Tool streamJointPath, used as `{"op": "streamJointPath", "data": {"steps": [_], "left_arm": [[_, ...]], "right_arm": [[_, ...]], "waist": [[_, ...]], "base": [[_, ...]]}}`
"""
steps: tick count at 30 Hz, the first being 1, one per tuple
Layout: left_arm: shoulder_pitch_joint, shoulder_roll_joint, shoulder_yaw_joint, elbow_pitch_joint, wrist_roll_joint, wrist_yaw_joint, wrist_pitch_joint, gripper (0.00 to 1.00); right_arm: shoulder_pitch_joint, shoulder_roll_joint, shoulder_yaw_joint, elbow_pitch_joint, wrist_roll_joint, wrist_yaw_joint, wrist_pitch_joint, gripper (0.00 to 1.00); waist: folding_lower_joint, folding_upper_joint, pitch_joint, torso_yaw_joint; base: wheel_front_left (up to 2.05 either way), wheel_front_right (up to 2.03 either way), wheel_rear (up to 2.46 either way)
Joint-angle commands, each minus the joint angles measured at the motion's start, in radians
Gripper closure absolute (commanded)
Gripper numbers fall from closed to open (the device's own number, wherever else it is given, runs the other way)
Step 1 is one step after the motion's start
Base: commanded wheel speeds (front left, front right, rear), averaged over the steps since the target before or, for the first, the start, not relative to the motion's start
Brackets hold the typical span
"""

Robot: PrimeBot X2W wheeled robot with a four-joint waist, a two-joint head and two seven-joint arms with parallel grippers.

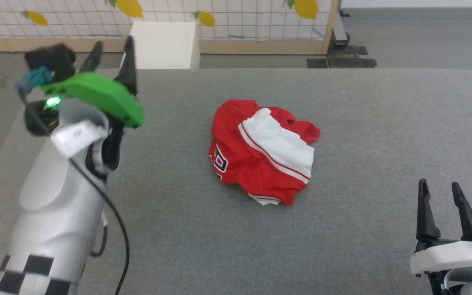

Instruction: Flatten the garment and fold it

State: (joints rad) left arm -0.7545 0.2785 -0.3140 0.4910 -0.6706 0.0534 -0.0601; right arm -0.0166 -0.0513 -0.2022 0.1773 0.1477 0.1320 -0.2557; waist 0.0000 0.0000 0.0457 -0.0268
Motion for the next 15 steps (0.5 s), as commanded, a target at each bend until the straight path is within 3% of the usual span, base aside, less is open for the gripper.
{"op": "streamJointPath", "data": {"steps": [1,7,15], "left_arm": [[0.042,0.02,-0.003,-0.013,0.024,0.007,-0.026,0.0],[0.194,0.087,-0.019,-0.091,0.1,0.03,-0.145,0.0],[0.369,0.114,-0.022,-0.18,0.132,0.055,-0.185,0.0]], "right_arm": [[0.009,0.001,-0.001,-0.006,-0.007,-0.001,-0.006,0.0],[0.003,0.001,0.003,-0.011,-0.016,-0.001,-0.006,0.0],[-0.003,0.001,0.016,-0.014,-0.021,-0.001,-0.006,0.0]], "waist": [[0.0,0.0,-0.014,0.024],[0.0,0.0,-0.011,0.042],[0.0,0.0,-0.005,0.042]], "base": [[0.0,0.0,0.0],[0.0,0.0,0.0],[0.0,0.0,0.0]]}}
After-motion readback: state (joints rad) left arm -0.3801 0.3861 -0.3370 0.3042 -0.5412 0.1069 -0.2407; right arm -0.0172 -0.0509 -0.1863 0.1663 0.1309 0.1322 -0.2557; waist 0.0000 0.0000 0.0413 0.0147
